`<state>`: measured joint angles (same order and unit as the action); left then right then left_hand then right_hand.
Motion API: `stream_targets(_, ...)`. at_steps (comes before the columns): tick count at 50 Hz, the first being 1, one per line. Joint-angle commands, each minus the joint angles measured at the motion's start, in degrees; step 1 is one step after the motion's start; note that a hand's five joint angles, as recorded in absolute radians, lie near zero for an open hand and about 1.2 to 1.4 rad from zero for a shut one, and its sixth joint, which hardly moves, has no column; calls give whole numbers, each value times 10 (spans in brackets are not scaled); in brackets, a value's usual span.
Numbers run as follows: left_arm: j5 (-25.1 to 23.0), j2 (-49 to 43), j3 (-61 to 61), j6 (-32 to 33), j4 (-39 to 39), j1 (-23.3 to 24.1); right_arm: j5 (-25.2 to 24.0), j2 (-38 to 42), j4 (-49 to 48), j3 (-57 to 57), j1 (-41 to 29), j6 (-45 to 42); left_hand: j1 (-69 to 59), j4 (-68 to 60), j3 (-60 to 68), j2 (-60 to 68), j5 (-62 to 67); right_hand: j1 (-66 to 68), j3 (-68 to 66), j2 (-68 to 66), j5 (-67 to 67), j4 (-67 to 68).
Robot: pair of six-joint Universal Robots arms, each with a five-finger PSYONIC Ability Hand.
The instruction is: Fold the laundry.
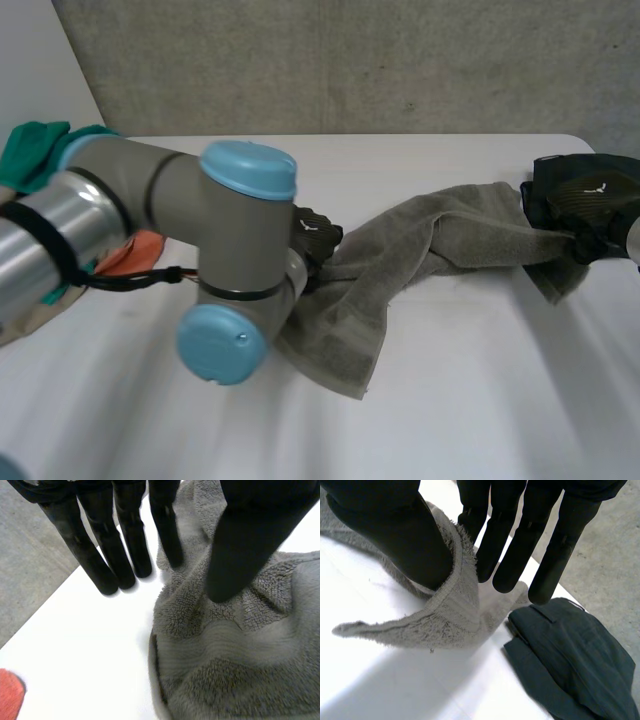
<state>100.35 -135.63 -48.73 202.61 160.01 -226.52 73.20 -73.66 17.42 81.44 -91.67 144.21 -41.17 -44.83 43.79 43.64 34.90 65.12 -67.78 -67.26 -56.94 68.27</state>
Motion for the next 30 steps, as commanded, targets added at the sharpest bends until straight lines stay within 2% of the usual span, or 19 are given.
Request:
stream_targets(1, -71, 66, -130, -2, 15, 7, 3, 19, 6, -8, 14, -27, 259, 296, -285, -284, -296, 149, -122, -127, -131, 117)
stream_targets(7, -81, 45, -162, 27, 67, 27, 3, 33, 5, -5, 14, -21, 259, 296, -285, -284, -296, 149, -122, -127, -131, 117)
stream_targets(11, -70, 4, -146, 80, 98, 35, 3, 39, 5, 0, 10, -16, 234, 271, -260, -259, -271, 149, -122, -127, -131, 117)
stream_targets(15, -53, -24, -115, 129, 98, 46, 3, 41, 4, 7, 7, -17, 226, 262, -252, -250, -263, 149, -122, -127, -131, 117)
stream_targets(22, -11, -59, -59, 171, 92, 49, 0, 41, -1, 15, 10, -17, 125, 161, -151, -149, -162, 149, -122, -127, -131, 117)
stream_targets(25, -6, -77, -37, 188, 84, 50, 0, 41, -5, 19, 12, -16, 14, 51, -40, -39, -51, 149, -122, -127, -131, 117)
stream_targets(28, -7, -91, -23, 205, 73, 50, 2, 39, -11, 24, 14, -17, -330, -293, 304, 305, 293, 149, -122, -127, -131, 117)
stream_targets(29, -5, -92, -22, 207, 73, 50, 2, 38, -12, 26, 15, -17, -388, -351, 362, 363, 350, 149, -122, -127, -131, 117)
stream_targets(30, 2, -86, -21, 210, 74, 49, 3, 36, -14, 28, 16, -18, -388, -352, 362, 364, 351, 149, -122, -127, -131, 117)
